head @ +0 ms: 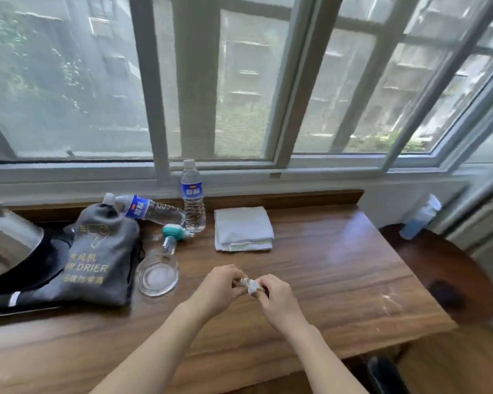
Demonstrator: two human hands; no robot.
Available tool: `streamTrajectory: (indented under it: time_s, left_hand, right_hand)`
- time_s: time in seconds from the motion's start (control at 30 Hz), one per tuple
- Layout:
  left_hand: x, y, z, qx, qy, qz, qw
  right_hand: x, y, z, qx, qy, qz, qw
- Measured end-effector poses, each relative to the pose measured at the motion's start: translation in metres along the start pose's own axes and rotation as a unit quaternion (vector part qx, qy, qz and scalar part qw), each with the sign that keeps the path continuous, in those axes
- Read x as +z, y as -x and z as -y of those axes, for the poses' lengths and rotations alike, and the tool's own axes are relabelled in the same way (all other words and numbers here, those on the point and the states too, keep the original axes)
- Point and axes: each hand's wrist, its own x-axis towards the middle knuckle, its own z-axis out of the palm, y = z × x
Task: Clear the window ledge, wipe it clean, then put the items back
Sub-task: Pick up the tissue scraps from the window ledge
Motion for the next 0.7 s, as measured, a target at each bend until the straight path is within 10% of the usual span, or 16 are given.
streamTrajectory:
  time_s: [0.7]
  left_hand:
    - [0.308, -0.163, -0.314, 0.159, -0.048, 0.133, 0.977]
  right_hand:
    - [-0.271, 0.129, -0.321, 0.192, 0.002, -0.135, 0.972]
